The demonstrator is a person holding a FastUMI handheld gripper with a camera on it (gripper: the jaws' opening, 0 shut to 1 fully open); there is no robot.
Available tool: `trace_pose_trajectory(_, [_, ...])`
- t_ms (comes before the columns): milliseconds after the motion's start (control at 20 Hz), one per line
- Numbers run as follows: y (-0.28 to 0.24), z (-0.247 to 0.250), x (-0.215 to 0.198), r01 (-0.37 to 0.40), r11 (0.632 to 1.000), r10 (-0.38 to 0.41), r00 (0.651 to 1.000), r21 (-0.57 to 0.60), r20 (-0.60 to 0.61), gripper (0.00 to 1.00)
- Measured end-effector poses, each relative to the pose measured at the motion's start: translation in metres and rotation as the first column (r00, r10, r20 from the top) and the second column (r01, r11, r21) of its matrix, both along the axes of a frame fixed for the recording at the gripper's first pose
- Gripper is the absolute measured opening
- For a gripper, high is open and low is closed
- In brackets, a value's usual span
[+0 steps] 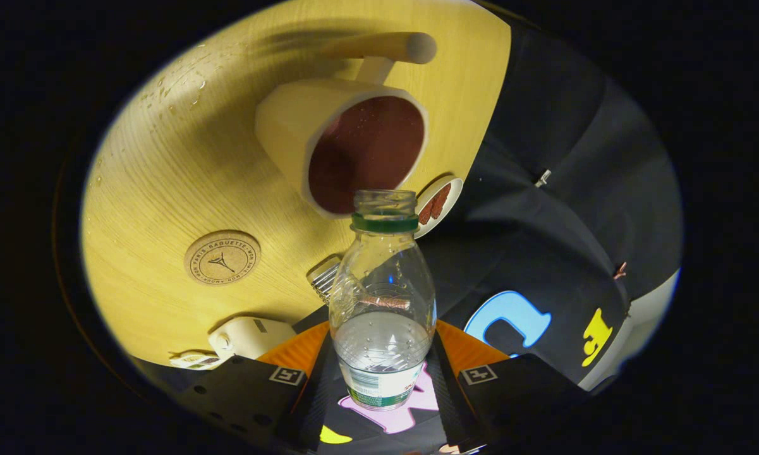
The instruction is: Take the bottle from table, then pour the juice into the cup, finally place the bottle on the coaster
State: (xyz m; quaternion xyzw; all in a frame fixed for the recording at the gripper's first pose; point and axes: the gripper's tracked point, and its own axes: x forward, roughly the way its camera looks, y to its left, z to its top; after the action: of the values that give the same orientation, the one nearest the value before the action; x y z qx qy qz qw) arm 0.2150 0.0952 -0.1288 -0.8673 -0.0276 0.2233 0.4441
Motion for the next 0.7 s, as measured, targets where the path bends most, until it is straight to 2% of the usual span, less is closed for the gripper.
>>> trace_pose_trajectory(150, [-0.012, 0.004, -0.007, 0.103, 0.982, -0.095, 0.994, 0.156, -0.058, 0.74])
trace_pose_trajectory(300, [-0.020, 0.010, -0.015, 0.207, 0.930, -0.175, 0.976, 0.303, -0.130, 0.74])
trace_pose_trajectory(500, [-0.031, 0.010, -0.017, 0.280, 0.872, -0.221, 0.957, 0.401, -0.188, 0.74])
trace_pose_trajectory(600, [-0.038, 0.005, -0.019, 0.346, 0.806, -0.249, 0.934, 0.480, -0.256, 0.74])
trace_pose_trajectory(700, [-0.044, -0.002, -0.022, 0.432, 0.710, -0.272, 0.896, 0.555, -0.350, 0.74])
